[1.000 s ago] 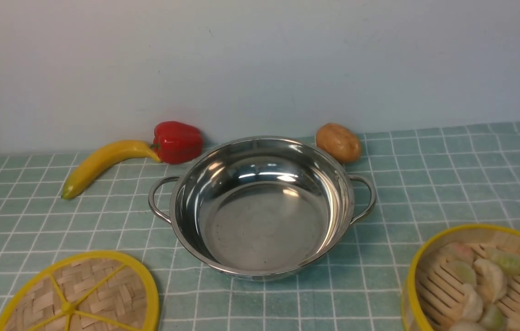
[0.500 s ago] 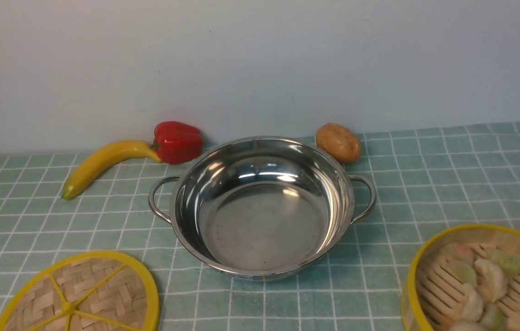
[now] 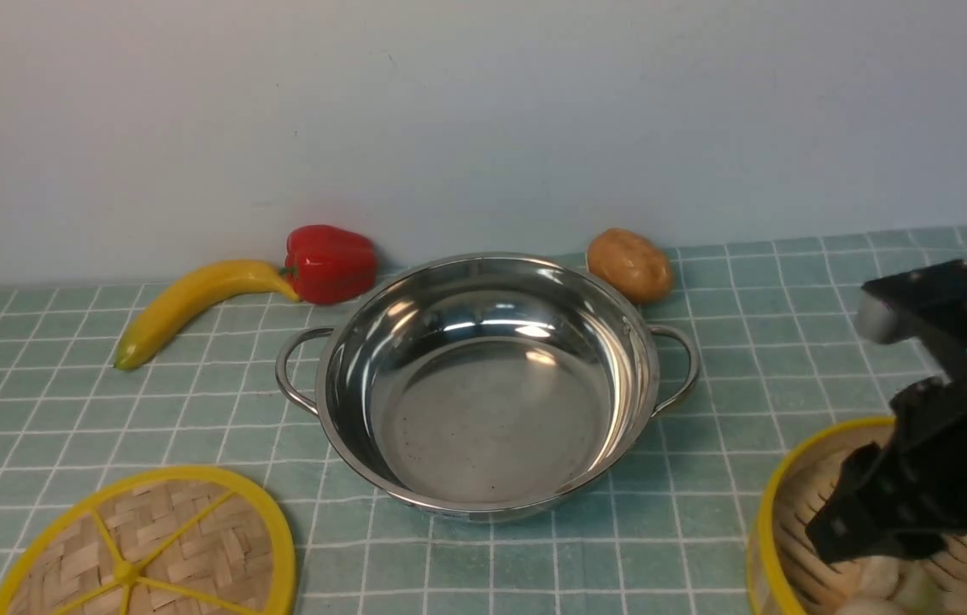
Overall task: Place the steamer in the pot on the blue tablecloth, and put the lid on the steamer.
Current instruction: 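Reach for and grasp the rim of the bamboo steamer holding the buns with the right gripper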
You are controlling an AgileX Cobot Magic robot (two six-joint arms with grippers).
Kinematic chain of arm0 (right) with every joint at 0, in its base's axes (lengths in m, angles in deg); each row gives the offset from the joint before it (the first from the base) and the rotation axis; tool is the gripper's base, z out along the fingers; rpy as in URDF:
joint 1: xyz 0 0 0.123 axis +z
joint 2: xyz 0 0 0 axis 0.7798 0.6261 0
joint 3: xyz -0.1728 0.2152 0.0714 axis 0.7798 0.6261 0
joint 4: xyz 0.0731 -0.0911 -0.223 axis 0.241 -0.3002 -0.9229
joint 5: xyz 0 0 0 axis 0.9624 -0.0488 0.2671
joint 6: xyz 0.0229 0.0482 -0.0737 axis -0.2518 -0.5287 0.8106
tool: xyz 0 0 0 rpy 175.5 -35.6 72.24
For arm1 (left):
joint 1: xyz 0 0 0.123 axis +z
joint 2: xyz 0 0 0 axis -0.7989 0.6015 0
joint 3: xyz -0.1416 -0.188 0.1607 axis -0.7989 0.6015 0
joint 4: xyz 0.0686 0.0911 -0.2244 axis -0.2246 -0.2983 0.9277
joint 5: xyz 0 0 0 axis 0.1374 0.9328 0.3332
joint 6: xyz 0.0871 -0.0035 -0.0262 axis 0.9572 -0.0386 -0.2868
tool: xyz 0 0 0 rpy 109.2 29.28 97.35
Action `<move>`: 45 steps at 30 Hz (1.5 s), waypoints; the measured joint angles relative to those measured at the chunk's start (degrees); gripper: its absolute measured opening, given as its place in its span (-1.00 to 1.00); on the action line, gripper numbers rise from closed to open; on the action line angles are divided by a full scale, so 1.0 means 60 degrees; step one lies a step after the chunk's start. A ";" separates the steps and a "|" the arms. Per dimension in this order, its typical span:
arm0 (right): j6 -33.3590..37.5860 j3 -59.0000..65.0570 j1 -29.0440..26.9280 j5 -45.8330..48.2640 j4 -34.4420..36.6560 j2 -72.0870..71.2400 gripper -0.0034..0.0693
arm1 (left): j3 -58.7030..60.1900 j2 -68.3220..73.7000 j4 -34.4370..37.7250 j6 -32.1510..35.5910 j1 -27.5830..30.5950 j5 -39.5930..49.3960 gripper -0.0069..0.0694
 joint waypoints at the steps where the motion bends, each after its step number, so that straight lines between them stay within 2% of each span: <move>1: -0.0361 -0.0165 0.0254 0.0000 -0.0378 0.0358 -0.24 | 0.0000 0.0000 0.0000 0.0000 0.0000 0.0000 -0.18; 9: -0.1532 -0.0915 0.1206 0.0143 -0.1756 0.1970 -0.24 | 0.0000 0.0000 0.0000 0.0000 0.0000 0.0000 -0.18; 33: -0.1995 -0.1060 0.1238 0.0093 -0.1648 0.4073 -0.25 | 0.0000 0.0000 0.0000 0.0000 0.0000 0.0000 -0.18; 36: -0.2030 -0.1080 0.1238 0.0170 -0.1578 0.4075 -0.47 | 0.0000 0.0000 0.0000 0.0000 0.0000 0.0000 -0.18; 38: -0.2189 -0.1091 0.1238 0.0293 -0.1528 0.4075 -0.71 | 0.0000 0.0000 0.0000 0.0000 0.0000 0.0000 -0.18; 45: -0.2529 -0.1091 0.1239 0.0523 -0.1977 0.3915 -0.74 | 0.0000 0.0000 0.0000 0.0000 0.0000 0.0000 -0.18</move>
